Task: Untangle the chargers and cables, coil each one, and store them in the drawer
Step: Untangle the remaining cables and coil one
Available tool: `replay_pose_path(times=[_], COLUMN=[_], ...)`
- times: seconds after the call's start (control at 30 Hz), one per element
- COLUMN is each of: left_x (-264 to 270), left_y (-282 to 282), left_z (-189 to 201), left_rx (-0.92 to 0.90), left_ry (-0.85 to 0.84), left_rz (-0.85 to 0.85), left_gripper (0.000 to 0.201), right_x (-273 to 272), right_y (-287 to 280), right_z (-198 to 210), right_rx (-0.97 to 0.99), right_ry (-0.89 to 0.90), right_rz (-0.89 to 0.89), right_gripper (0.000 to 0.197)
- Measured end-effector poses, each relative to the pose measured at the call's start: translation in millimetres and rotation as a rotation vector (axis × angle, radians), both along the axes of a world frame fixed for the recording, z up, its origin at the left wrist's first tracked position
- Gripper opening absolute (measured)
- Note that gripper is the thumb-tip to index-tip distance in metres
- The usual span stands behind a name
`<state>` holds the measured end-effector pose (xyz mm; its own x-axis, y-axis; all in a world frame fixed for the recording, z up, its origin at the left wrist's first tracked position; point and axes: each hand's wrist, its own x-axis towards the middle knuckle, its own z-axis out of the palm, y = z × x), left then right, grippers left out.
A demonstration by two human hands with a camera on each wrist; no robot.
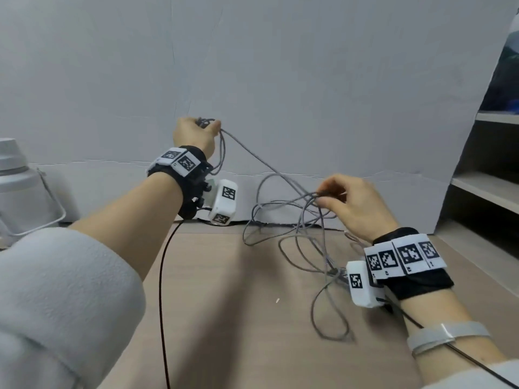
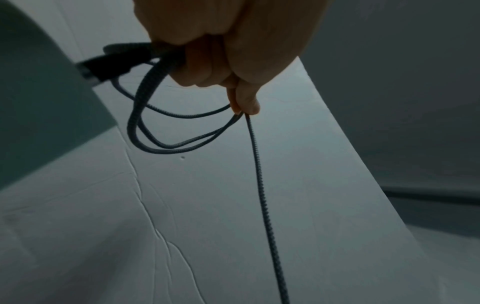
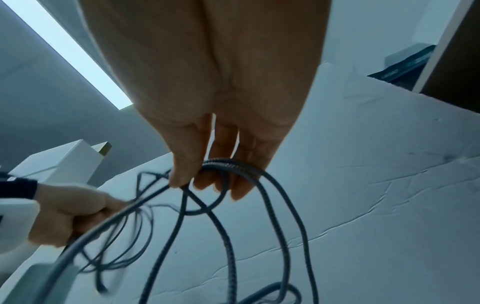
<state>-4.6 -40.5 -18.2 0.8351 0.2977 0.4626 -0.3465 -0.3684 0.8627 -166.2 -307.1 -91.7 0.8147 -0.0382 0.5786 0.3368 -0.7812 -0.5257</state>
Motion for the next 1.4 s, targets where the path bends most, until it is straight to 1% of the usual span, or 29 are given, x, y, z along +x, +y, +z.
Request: replay_pose_path(times=[0.07, 0.13, 0.2, 0.27, 0.33, 0.37, 0.4, 0.47, 0.53, 0.57, 0.6, 0.63, 0.67, 0.7, 0.73, 0.77, 0.83, 0.9, 0.93, 1.0, 1.07, 1.1, 1.13, 1.17, 1.2, 1.23, 1.3, 1.33, 1.4], left_x=[4, 4, 2, -1, -3, -4, -5, -8, -12, -14, -17, -19, -20, -21, -23, -24, -26, -27, -27, -29, -36, -40, -44, -47, -49, -50, -49, -46, -37], left_y=[13, 18, 16, 11, 8, 8, 7, 5, 1, -1, -3, -4, -4, -2, -1, 1, 2, 3, 3, 1, -5, -9, -12, -15, -18, -19, -16, -12, 1], left_z=[-3, -5, -7, -5, 0, 4, 7, 15, 21, 24, 27, 29, 30, 31, 31, 31, 31, 32, 33, 35, 36, 36, 36, 36, 35, 35, 36, 35, 30], left_rx=[-0.034, -0.052, -0.06, -0.076, -0.087, -0.084, -0.073, -0.03, 0.024, 0.035, 0.035, 0.028, 0.015, -0.005, -0.029, -0.051, -0.083, -0.122, -0.138, -0.152, -0.163, -0.171, -0.179, -0.185, -0.198, -0.225, -0.314, -0.356, -0.4], left_ry=[0.038, 0.053, 0.058, 0.055, 0.039, 0.031, 0.024, -0.006, -0.037, -0.047, -0.055, -0.06, -0.063, -0.061, -0.059, -0.054, -0.037, -0.018, -0.006, 0.021, 0.046, 0.059, 0.074, 0.094, 0.118, 0.138, 0.164, 0.172, 0.2], left_rz=[0.034, 0.041, 0.012, -0.039, -0.066, -0.074, -0.085, -0.124, -0.16, -0.172, -0.183, -0.186, -0.181, -0.175, -0.177, -0.191, -0.222, -0.25, -0.261, -0.308, -0.402, -0.45, -0.493, -0.526, -0.546, -0.549, -0.503, -0.46, -0.366], left_gripper=[0.023, 0.022, 0.022, 0.024, 0.025, 0.025, 0.025, 0.025, 0.028, 0.028, 0.028, 0.029, 0.029, 0.029, 0.029, 0.029, 0.028, 0.029, 0.029, 0.03, 0.03, 0.03, 0.031, 0.033, 0.035, 0.036, 0.034, 0.034, 0.036], right_x=[-2, 0, 4, 8, 7, 4, -1, -13, -30, -38, -42, -41, -39, -34, -28, -20, -4, 10, 16, 28, 34, 38, 39, 41, 42, 45, 50, 51, 52], right_y=[-11, -19, -19, -18, -21, -22, -23, -18, 2, 16, 29, 39, 47, 49, 48, 44, 32, 22, 17, 14, 19, 23, 30, 39, 48, 55, 61, 59, 49], right_z=[2, 0, -5, -10, -11, -9, -5, 8, 26, 32, 35, 32, 25, 17, 9, 1, -12, -20, -23, -22, -18, -17, -13, -9, -7, -9, -21, -28, -45], right_rx=[-0.03, -0.141, -0.276, -0.38, -0.384, -0.362, -0.318, -0.149, 0.026, 0.052, 0.036, -0.03, -0.14, -0.271, -0.406, -0.53, -0.722, -0.812, -0.781, -0.619, -0.396, -0.297, -0.206, -0.102, -0.008, 0.05, 0.073, 0.103, 0.278], right_ry=[-0.037, -0.036, 0.069, 0.256, 0.415, 0.455, 0.462, 0.36, 0.299, 0.346, 0.424, 0.507, 0.576, 0.62, 0.645, 0.665, 0.669, 0.646, 0.626, 0.536, 0.322, 0.224, 0.18, 0.199, 0.258, 0.322, 0.395, 0.397, 0.355], right_rz=[-0.07, -0.176, -0.258, -0.247, -0.156, -0.111, -0.057, 0.083, 0.272, 0.378, 0.456, 0.479, 0.434, 0.335, 0.21, 0.091, -0.079, -0.185, -0.218, -0.256, -0.31, -0.319, -0.286, -0.219, -0.139, -0.055, 0.053, 0.094, 0.17], right_gripper=[0.014, 0.02, 0.025, 0.038, 0.062, 0.07, 0.074, 0.07, 0.05, 0.039, 0.035, 0.036, 0.044, 0.053, 0.057, 0.054, 0.034, 0.018, 0.015, 0.011, 0.003, 0.014, 0.03, 0.045, 0.052, 0.049, 0.024, 0.019, 0.026])
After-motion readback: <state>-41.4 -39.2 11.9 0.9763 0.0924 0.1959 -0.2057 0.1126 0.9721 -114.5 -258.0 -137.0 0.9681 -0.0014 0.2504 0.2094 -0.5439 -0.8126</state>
